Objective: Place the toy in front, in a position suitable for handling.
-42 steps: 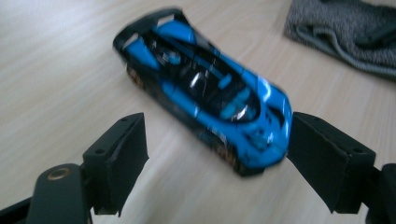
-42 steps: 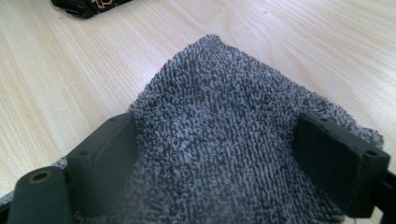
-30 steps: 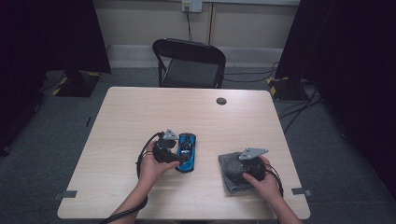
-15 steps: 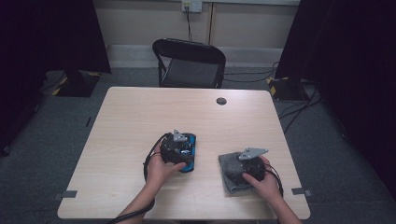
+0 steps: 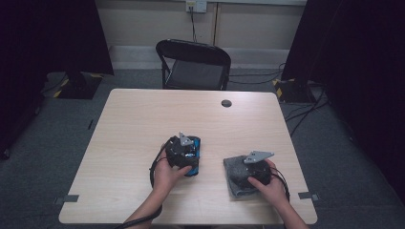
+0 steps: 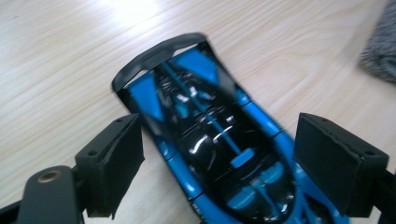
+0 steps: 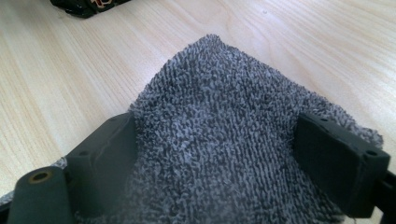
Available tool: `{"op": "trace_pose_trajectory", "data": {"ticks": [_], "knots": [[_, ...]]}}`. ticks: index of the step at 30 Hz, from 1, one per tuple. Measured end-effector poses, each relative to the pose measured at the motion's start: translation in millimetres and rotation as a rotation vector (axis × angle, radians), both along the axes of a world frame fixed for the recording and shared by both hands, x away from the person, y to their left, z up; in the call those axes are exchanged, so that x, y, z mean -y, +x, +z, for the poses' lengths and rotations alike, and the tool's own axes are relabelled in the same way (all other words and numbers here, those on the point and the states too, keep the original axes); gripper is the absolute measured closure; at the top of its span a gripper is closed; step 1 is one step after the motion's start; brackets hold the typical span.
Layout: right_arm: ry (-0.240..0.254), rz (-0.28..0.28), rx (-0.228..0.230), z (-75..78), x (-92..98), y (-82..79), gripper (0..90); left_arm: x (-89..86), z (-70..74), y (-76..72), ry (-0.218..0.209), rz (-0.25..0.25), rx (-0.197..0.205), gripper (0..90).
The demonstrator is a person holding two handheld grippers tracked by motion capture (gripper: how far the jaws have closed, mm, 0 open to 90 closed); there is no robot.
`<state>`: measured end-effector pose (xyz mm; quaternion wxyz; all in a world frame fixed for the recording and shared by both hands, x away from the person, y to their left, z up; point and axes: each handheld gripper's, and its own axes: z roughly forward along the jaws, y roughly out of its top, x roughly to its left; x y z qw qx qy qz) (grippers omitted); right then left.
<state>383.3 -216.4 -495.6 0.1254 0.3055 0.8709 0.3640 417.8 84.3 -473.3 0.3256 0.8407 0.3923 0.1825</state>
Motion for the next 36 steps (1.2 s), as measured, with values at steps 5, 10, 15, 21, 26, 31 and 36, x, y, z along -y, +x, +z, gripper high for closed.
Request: {"op": "trace_pose_trajectory", "data": {"ticks": [5, 10, 15, 21, 26, 31, 36], "knots": [[-0.001, 0.000, 0.000, 0.1, -0.1, -0.1, 13.4, 2.5, -2.6, 1.1, -0.036, 0.052, -0.016, 15.7], [-0.002, 0.000, 0.000, 0.1, -0.1, -0.1, 13.4, 5.2, -3.3, 4.1, -0.050, 0.074, -0.024, 16.3], [-0.001, 0.000, -0.001, 0.1, -0.1, 0.0, 13.4, 1.7, -6.5, 5.6, -0.090, 0.092, -0.059, 17.0], [-0.001, -0.001, -0.001, 0.1, -0.3, 0.0, 13.4, 3.1, -2.9, 5.7, -0.117, 0.097, -0.063, 17.0], [-0.002, 0.000, -0.001, 0.1, -0.2, -0.1, 13.4, 8.9, -4.6, 6.9, -0.082, 0.103, -0.054, 16.4], [-0.001, 0.001, 0.000, 0.0, -0.1, 0.0, 13.4, 12.1, -7.4, 7.8, -0.061, 0.114, -0.058, 13.4], [-0.002, 0.001, -0.001, 0.2, -0.2, 0.0, 13.4, 12.4, -11.8, 9.2, -0.066, 0.126, -0.066, 9.3]]}}
